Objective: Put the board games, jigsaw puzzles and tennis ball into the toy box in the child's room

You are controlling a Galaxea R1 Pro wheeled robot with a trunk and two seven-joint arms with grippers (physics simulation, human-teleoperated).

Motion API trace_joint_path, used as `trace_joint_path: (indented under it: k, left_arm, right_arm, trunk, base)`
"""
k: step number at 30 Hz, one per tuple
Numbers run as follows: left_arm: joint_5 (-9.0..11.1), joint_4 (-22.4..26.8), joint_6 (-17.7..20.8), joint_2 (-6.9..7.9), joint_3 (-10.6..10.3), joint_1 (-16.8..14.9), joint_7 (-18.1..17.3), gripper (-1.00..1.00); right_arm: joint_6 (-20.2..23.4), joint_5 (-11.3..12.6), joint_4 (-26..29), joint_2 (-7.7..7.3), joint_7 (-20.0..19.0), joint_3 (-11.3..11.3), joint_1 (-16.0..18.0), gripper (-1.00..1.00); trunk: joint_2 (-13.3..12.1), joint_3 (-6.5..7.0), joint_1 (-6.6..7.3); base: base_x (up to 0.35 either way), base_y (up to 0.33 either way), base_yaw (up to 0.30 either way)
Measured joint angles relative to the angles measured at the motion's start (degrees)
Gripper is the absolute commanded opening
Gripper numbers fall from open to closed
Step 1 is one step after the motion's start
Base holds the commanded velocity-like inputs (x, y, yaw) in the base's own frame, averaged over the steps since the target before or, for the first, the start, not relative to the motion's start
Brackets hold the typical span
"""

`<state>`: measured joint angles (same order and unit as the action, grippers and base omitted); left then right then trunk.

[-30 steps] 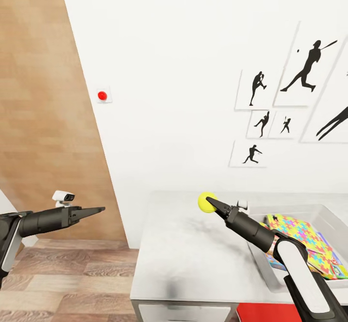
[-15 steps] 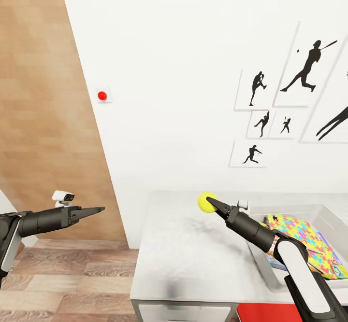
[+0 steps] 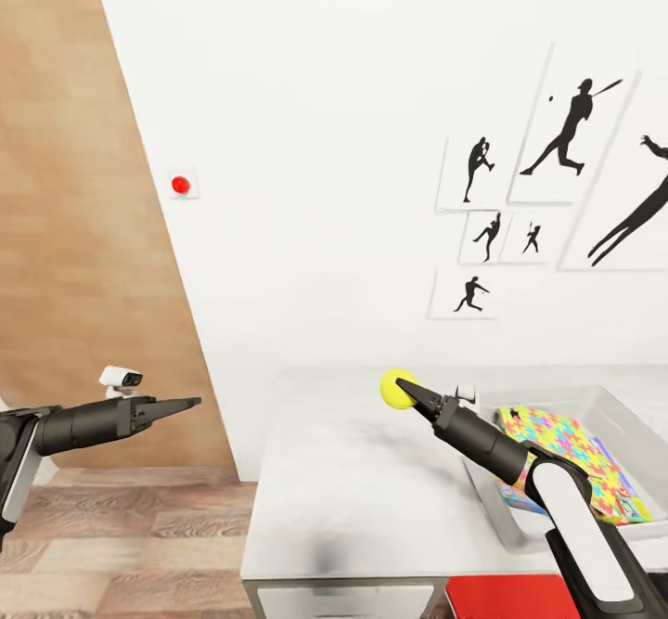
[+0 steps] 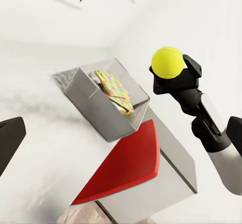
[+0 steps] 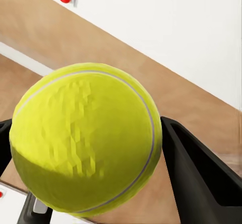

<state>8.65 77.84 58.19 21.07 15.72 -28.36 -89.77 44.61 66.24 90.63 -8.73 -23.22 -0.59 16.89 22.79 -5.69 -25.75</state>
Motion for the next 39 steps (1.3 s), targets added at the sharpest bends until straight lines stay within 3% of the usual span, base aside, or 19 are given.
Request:
trace_joint_path:
  k: [19,30,39]
  left_arm:
    - [0.01,-0.01,0.0,0.0,0.09,0.0,0.0,1.0]
    - [0.01,0.02,0.0,0.03,0.1,0.02,0.01,1.0]
    - [0.01,-0.01,0.0,0.0,0.09,0.0,0.0,1.0]
  right_arm:
    - [0.0,0.02,0.01,-0.1,-0.08,0.02,-0.01,-1.0]
    - [0.03,0.02,-0.02,-0.2,-0.09,0.07,0.0,-1.0]
    - [0.03,0.05,0.01,-0.16,-0.08,0.09,-0.02,-1.0]
  trunk:
    - [-0.01,0.0,0.0]
    - [0.0,0.0,0.0]
    - [-0.01,0.25,0.0]
  base:
    - [-0.085,-0.058,-0.277]
    - [-0.003,-0.065,-0.041]
    - [0.0,-0.13,-0.222]
